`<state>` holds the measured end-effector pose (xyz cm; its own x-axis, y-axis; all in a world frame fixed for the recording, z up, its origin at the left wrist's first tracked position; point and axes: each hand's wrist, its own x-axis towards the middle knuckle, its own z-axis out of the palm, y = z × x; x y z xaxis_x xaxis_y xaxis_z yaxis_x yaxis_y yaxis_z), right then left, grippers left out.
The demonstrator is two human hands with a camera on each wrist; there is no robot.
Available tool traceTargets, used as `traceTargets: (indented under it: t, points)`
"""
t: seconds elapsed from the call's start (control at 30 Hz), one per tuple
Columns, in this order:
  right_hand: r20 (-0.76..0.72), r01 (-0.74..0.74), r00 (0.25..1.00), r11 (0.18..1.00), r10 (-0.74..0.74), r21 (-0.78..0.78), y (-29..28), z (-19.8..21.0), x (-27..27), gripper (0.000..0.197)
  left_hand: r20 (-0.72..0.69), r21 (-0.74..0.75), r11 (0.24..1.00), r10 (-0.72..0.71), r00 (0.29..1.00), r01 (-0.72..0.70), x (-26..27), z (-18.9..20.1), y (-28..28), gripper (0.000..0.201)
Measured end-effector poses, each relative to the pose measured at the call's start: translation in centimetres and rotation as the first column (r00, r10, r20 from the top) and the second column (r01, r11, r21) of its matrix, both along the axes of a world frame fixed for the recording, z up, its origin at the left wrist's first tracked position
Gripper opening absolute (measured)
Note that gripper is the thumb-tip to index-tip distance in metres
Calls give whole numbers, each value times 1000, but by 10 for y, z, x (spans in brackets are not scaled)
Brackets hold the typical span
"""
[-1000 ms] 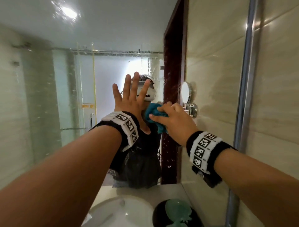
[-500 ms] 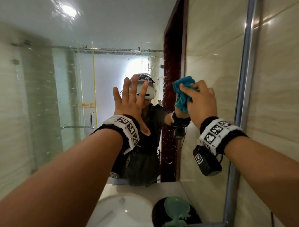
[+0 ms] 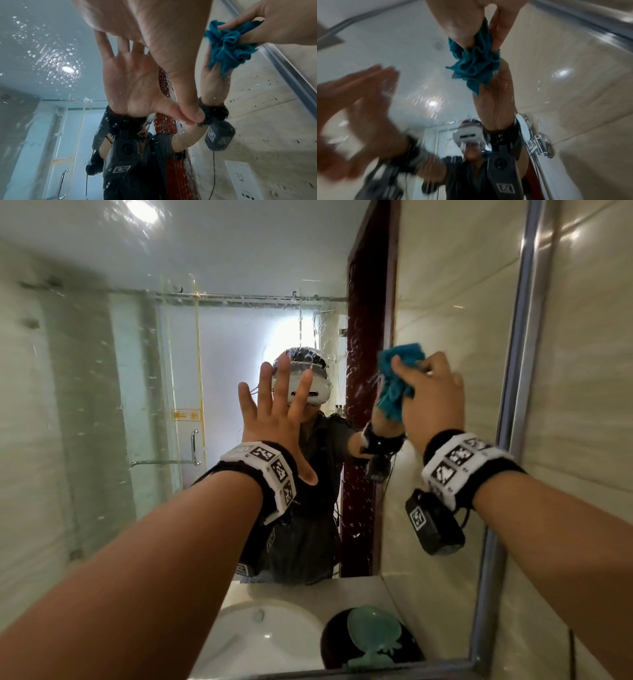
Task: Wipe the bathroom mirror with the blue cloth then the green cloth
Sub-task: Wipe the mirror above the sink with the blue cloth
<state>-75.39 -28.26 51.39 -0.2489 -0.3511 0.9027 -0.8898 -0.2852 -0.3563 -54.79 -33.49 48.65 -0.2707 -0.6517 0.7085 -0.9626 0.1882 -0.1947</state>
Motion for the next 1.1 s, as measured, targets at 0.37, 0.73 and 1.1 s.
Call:
traceTargets:
  t: [0.37, 0.73, 1.1]
  points:
    - [-144, -60, 988, 998, 62, 18, 0, -2, 9, 39, -8, 9, 1000, 4, 1000, -4, -2, -5, 4, 163]
    - [-379, -23, 917, 966, 123, 259, -2, -64, 21, 41, -4, 19, 1000, 23, 1000, -23, -2, -13, 4, 162]
    - [151, -211, 963, 973, 223, -90, -10, 19, 21, 26, 5, 24, 1000, 18, 1000, -18, -1, -30, 4, 162]
